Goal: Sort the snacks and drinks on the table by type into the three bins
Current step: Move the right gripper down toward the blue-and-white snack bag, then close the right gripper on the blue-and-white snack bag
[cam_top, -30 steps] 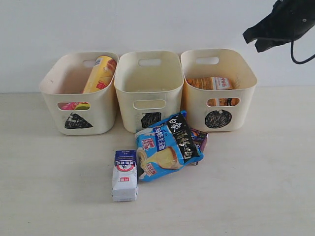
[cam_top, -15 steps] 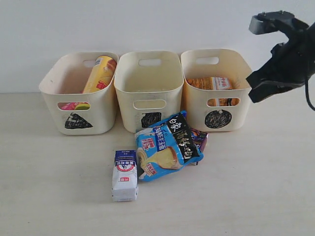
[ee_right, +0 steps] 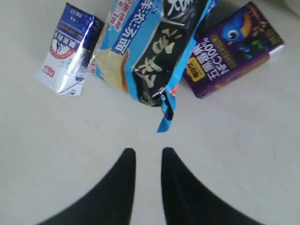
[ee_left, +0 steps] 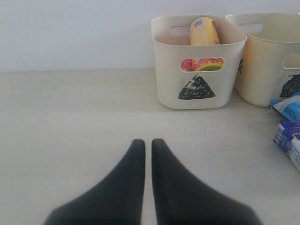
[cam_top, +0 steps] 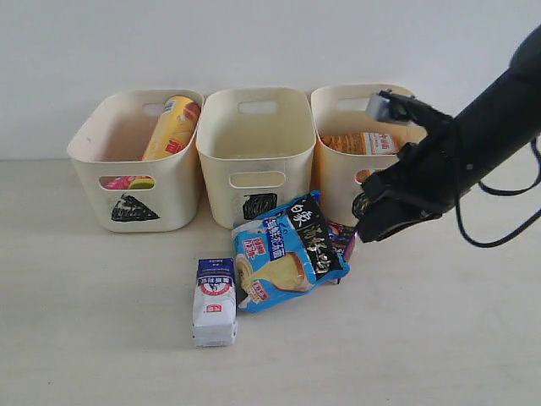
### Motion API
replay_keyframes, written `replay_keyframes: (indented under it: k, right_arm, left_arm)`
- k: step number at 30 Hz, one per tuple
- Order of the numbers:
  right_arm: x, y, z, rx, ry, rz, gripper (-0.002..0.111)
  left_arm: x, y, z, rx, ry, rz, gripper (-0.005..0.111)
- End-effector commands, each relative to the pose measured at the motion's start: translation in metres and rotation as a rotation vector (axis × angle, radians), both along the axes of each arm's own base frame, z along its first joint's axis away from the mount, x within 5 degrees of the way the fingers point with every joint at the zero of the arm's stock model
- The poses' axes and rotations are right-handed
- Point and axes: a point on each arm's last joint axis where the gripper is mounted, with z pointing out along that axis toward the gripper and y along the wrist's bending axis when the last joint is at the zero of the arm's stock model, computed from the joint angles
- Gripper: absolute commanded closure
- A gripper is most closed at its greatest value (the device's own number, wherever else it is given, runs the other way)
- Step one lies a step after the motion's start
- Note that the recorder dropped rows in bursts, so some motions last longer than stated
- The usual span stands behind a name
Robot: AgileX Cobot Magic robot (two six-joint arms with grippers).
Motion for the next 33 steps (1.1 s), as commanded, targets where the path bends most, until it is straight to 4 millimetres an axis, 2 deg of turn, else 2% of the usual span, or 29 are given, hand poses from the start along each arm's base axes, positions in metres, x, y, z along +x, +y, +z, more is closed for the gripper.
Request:
replay_keyframes:
  k: [1, 3, 4, 7, 9, 15, 24, 30, 33]
  right_arm:
    - [0.009, 0.016, -0.012, -0.008, -0.045, -0.042, 0.044]
    - [0.014, 0.017, -0.016, -0.008, -0.062, -0.097, 0.027]
    - [0.019, 0.019, -0.022, -0.004, -0.064, -0.133, 0.026]
    - [0.026, 0.025, -0.041, -0.021, -0.057, -0.149, 0.027]
    - [0.032, 0.028, -0.047, -0.022, -0.094, -0.176, 0.027]
    - [0.048, 0.04, -0.049, 0.046, -0.068, -0.209, 0.027]
    - [0.054, 0.058, -0.072, 0.044, -0.125, -0.203, 0.027]
    - [0.049, 0.074, -0.084, 0.027, -0.127, -0.165, 0.027]
    - [0.049, 0.075, -0.087, 0.022, -0.125, -0.167, 0.027]
  left_arm:
    - [0.0, 0.0, -0.001, 0.008, -0.002, 0.002, 0.102]
    - [0.0, 0.0, -0.001, 0.008, -0.002, 0.002, 0.102]
    - [0.0, 0.0, -0.001, 0.008, -0.002, 0.002, 0.102]
    - [0.0, 0.0, -0.001, 0.008, -0.002, 0.002, 0.102]
    - [0.0, 0.0, -0.001, 0.008, -0.002, 0.002, 0.102]
    - [0.0, 0.0, -0.001, 0.008, -0.002, 0.002, 0.102]
    - [0.0, 0.0, -0.001, 0.008, -0.002, 0.002, 0.102]
    - [0.0, 0.0, -0.001, 0.008, -0.002, 0.002, 0.102]
    - [0.0, 0.0, -0.001, 0.008, -0.002, 0.002, 0.102]
